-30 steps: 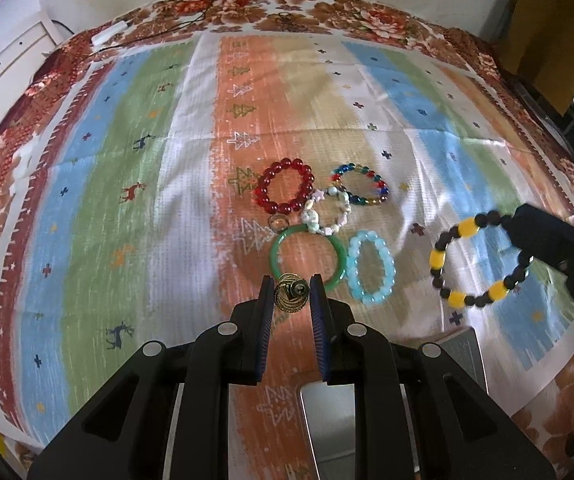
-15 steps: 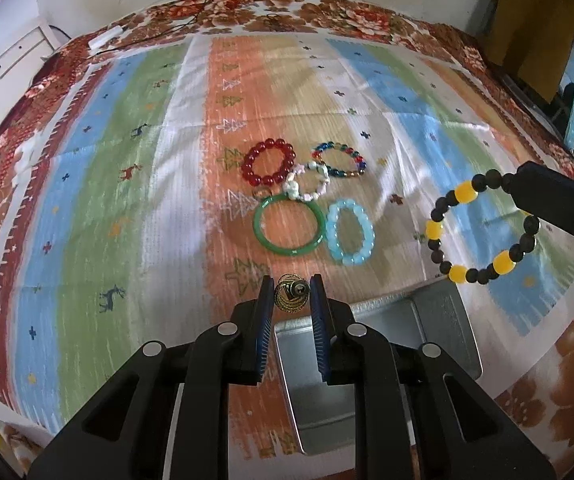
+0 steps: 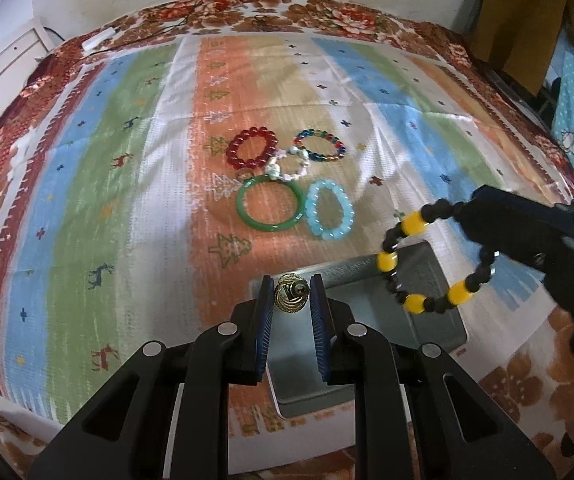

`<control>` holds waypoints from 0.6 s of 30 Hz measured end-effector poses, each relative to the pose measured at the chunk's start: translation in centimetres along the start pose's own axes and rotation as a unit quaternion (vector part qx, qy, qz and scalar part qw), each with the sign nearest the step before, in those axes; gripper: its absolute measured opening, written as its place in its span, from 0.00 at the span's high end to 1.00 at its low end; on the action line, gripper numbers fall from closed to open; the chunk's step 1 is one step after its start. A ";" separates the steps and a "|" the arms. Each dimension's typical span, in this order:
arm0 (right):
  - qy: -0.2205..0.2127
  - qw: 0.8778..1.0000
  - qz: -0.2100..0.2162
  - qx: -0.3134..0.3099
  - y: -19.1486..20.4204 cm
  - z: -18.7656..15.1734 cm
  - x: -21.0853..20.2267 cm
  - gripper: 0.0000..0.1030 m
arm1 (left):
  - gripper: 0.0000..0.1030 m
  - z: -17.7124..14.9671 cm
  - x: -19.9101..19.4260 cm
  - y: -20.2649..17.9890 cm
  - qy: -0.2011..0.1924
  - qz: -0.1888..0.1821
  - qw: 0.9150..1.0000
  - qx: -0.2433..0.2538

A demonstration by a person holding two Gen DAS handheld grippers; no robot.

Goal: Organize jewelry
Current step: 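Lift black-and-yellow bracelet with right gripper over the tin while left carries gold ring, then open both grippers over the tin, releasing bracelet and gold ring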

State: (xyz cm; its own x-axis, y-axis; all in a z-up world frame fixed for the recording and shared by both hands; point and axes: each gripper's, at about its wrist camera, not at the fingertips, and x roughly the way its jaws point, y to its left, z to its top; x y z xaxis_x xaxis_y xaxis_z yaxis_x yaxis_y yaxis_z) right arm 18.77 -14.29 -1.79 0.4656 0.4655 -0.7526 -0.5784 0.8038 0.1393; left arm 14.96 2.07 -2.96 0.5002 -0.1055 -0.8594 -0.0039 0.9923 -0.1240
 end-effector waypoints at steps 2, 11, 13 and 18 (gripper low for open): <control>0.004 1.000 0.006 0.003 0.0 -0.4 0.1 0.88 | 0.83 -0.3 0.0 -0.2 0.001 0.000 1.000 0.003; 0.031 0.998 0.016 0.044 -1.4 -1.5 0.9 0.88 | 0.71 -0.5 0.4 -0.2 0.019 -0.013 1.000 -0.008; 0.032 0.998 0.007 0.045 -1.6 -1.4 0.9 0.87 | 0.68 -0.5 0.4 0.0 0.019 -0.012 1.000 -0.012; 0.028 0.998 -0.009 0.052 -2.6 -1.3 1.2 0.62 | 0.62 0.0 0.0 1.3 0.010 -0.006 0.999 -0.034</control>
State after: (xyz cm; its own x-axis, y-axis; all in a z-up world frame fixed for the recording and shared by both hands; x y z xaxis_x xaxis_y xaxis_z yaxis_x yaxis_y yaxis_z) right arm 19.99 -16.24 -3.88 0.4352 0.4319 -0.7900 -0.4970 0.8469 0.1892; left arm 14.93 3.34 -3.13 0.4828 -0.1190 -0.8676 -0.0581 0.9842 -0.1673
